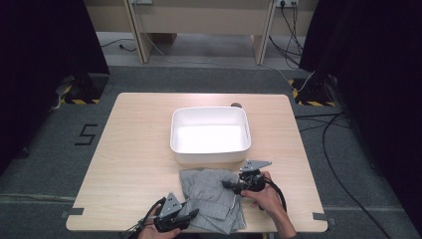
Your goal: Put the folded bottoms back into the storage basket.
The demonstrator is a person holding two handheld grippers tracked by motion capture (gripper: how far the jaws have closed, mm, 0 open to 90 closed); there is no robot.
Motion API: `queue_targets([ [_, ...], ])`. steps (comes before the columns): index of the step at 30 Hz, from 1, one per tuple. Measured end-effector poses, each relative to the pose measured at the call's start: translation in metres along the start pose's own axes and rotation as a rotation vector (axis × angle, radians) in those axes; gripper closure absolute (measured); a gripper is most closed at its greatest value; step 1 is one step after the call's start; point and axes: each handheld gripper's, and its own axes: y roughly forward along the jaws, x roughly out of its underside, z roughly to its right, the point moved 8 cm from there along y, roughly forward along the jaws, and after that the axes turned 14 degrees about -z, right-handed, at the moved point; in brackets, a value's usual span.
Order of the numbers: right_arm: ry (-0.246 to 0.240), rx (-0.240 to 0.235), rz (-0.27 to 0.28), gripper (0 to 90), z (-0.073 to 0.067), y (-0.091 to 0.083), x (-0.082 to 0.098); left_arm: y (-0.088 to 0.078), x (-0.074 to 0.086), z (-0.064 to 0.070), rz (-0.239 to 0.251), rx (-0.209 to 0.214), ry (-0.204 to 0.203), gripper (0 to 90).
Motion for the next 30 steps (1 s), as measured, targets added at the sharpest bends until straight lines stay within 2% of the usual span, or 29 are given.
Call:
queue_targets([
  [3,-0.015,0.009,0.023,62.8,0.0,-0.002,-0.003,-0.002,-0.002,0.001,0.007,-0.016,0.02,62.9],
  [4,-0.021,0.0,0.061,65.9,-0.002,-0.007,-0.007,-0.006,-0.004,0.003,0.018,-0.023,0.033,64.6],
  [5,-0.022,-0.009,0.071,66.4,-0.003,-0.008,-0.008,-0.008,-0.005,0.004,0.022,-0.026,0.038,66.0],
  [10,-0.041,0.001,0.079,67.4,-0.006,-0.012,-0.011,-0.012,-0.01,0.006,0.043,-0.023,0.044,68.9],
  [12,-0.03,-0.009,0.106,68.4,-0.008,-0.017,-0.014,-0.016,-0.012,0.007,0.051,-0.024,0.05,69.7],
  [17,-0.049,-0.009,0.133,69.1,-0.015,-0.024,-0.021,-0.025,-0.019,0.011,0.072,-0.021,0.072,70.9],
  [19,-0.047,-0.012,0.142,69.2,-0.016,-0.027,-0.023,-0.026,-0.02,0.011,0.074,-0.017,0.073,71.1],
  [20,-0.048,-0.017,0.17,69.5,-0.019,-0.032,-0.027,-0.03,-0.023,0.011,0.086,-0.006,0.066,71.2],
  [22,-0.058,-0.012,0.188,69.6,-0.022,-0.038,-0.031,-0.034,-0.027,0.012,0.098,0.004,0.057,71.3],
  [27,-0.071,-0.018,0.227,69.7,-0.029,-0.051,-0.04,-0.045,-0.036,0.014,0.117,0.013,0.071,71.3],
  [30,-0.07,-0.018,0.249,69.7,-0.03,-0.058,-0.044,-0.056,-0.048,0.013,0.141,0.03,0.067,71.4],
])
